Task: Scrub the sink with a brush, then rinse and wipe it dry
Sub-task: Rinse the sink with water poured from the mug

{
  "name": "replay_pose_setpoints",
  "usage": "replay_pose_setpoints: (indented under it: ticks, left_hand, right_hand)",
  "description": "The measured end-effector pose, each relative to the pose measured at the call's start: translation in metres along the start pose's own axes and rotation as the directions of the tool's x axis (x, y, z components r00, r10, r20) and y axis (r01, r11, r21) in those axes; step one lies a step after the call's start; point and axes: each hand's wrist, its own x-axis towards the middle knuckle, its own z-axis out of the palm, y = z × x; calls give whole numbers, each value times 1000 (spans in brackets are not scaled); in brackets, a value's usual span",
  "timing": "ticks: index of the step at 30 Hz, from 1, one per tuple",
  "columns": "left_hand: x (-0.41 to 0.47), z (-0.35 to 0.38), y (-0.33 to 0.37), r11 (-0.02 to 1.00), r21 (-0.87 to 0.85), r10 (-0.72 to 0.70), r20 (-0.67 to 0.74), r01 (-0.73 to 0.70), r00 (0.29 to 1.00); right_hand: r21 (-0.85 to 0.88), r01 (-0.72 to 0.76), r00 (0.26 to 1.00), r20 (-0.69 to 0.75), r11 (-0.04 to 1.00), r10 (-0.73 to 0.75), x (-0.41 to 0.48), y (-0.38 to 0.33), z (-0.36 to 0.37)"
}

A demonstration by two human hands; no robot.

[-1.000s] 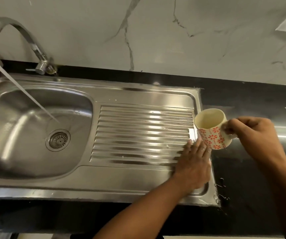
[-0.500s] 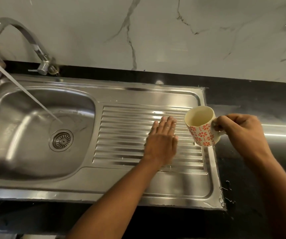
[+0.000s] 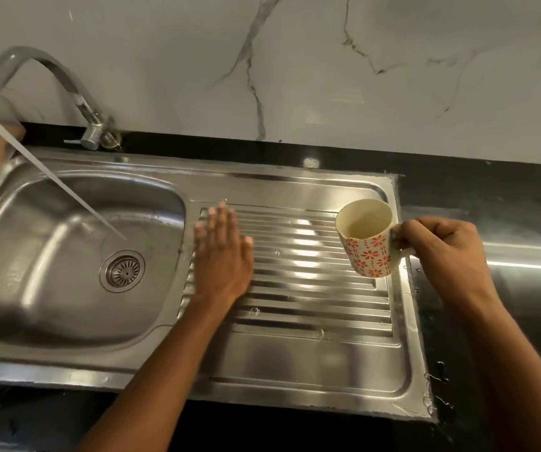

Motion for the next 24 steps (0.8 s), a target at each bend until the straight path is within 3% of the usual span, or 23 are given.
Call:
replay_pose_setpoints:
  ticks: [3, 8, 13, 18, 24]
  left_hand:
    - [16, 9, 84, 966, -105, 236, -7, -235, 972]
    - [47, 24, 191, 832, -241, 535, 106, -500, 838]
    - [66, 45, 215, 851, -74, 523, 220, -521, 823]
    - [76, 41, 180, 898, -105, 438, 142, -427, 888]
    - [89, 32, 88, 944, -89, 323, 61, -317, 944]
  right_hand:
    - [43, -5, 1000, -28, 999, 6, -1, 2, -6]
    - [15, -29, 996, -84, 999, 31, -3, 6, -18]
    - [20, -41, 993, -107, 999, 43, -3, 8, -20]
    - [57, -35, 995, -93, 998, 40, 7, 9, -8]
    - [121, -27, 999, -43, 992, 32, 14, 8, 16]
